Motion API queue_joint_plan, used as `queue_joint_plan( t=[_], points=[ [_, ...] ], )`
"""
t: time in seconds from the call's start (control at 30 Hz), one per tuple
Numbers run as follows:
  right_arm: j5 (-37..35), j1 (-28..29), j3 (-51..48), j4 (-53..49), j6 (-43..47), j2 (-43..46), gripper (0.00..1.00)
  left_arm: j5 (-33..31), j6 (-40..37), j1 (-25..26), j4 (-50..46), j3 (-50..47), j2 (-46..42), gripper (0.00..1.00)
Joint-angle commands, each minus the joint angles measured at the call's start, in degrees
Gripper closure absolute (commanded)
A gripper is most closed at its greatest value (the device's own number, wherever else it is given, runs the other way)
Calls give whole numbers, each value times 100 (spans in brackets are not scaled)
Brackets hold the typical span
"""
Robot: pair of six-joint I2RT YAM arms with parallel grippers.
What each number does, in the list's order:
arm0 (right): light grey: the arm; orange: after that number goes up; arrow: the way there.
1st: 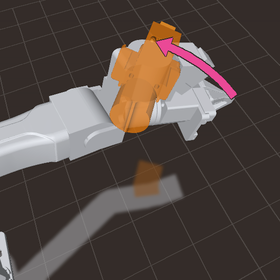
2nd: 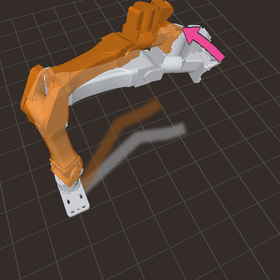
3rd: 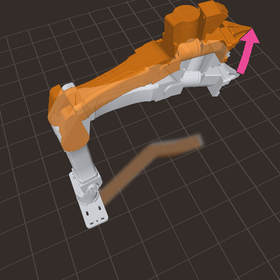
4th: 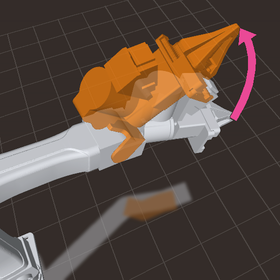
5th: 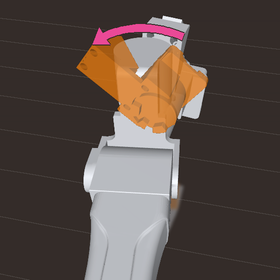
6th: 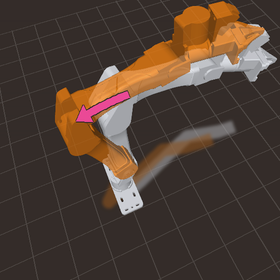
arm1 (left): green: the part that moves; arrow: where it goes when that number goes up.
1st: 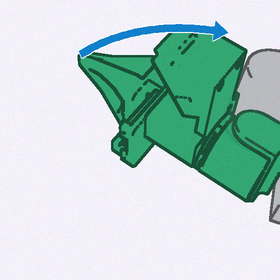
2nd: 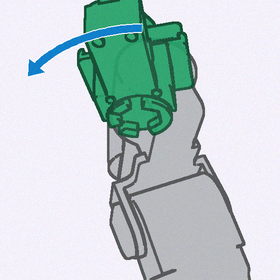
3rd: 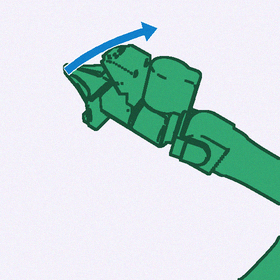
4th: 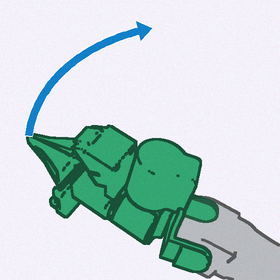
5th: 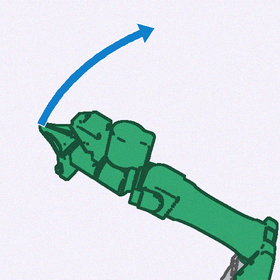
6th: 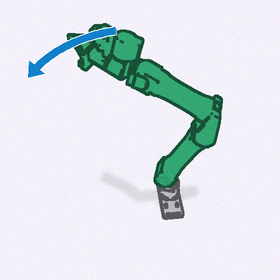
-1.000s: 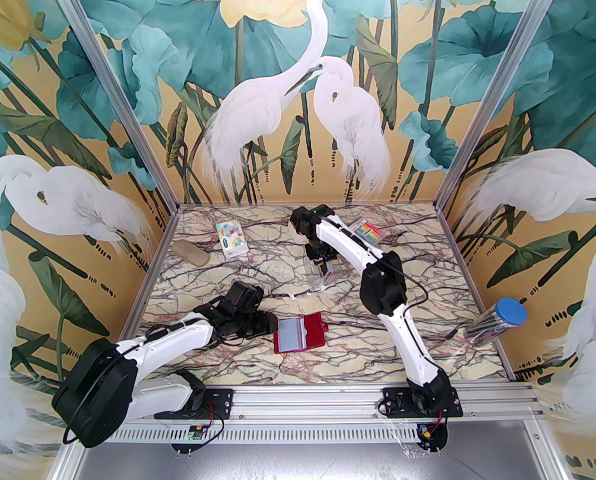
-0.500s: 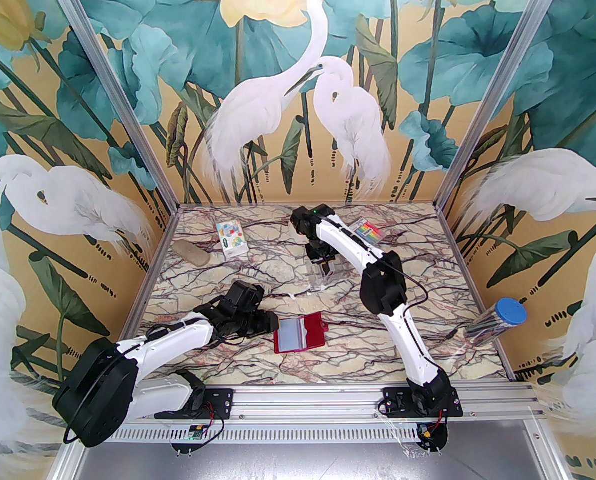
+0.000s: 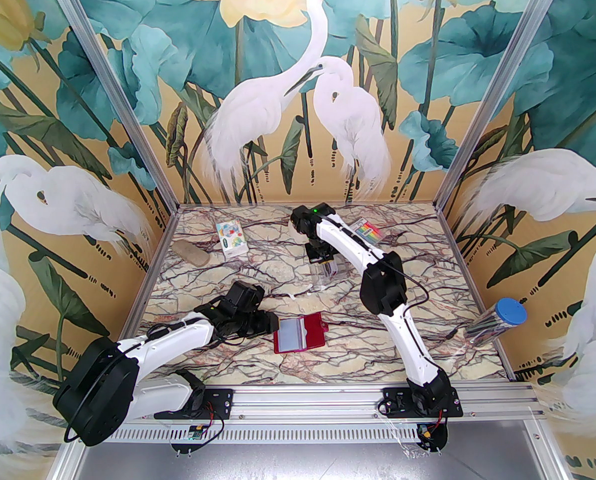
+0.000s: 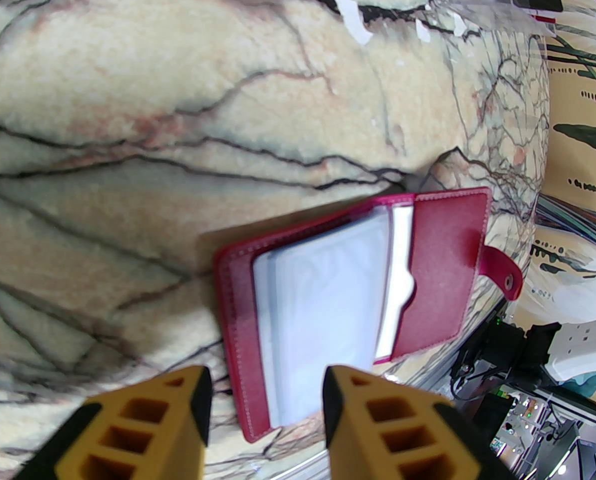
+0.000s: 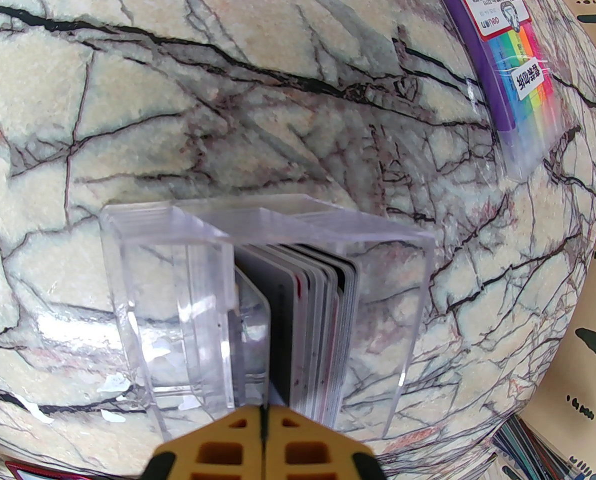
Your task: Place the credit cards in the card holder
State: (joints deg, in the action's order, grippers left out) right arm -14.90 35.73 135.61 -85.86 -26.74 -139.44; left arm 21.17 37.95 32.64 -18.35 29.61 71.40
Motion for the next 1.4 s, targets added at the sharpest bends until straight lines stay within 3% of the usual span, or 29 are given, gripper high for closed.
queue_joint_plan(
  t=[0.0, 0.43, 0.8, 0.93, 1.2, 1.37],
  points=[
    [137, 15, 152, -220, 2, 310, 100, 91, 46, 23, 79, -51, 76, 58],
    [794, 17, -691, 350, -10, 1529, 100, 63, -47, 23, -186, 138, -381, 58],
    [2406, 82, -4383, 3791, 165, 4835, 100, 988, -236, 23, 81, 584, -2096, 56],
    [3454, 84, -5860, 5229, 56, 6157, 100, 1374, -303, 22, 273, 772, -2561, 55],
    [4791, 89, -7320, 6864, -719, 7672, 100, 1951, -420, 23, 825, 966, -3291, 50],
    [5531, 84, -7670, 7439, -1124, 8151, 100, 2206, -482, 23, 1110, 1072, -3482, 44]
  ],
)
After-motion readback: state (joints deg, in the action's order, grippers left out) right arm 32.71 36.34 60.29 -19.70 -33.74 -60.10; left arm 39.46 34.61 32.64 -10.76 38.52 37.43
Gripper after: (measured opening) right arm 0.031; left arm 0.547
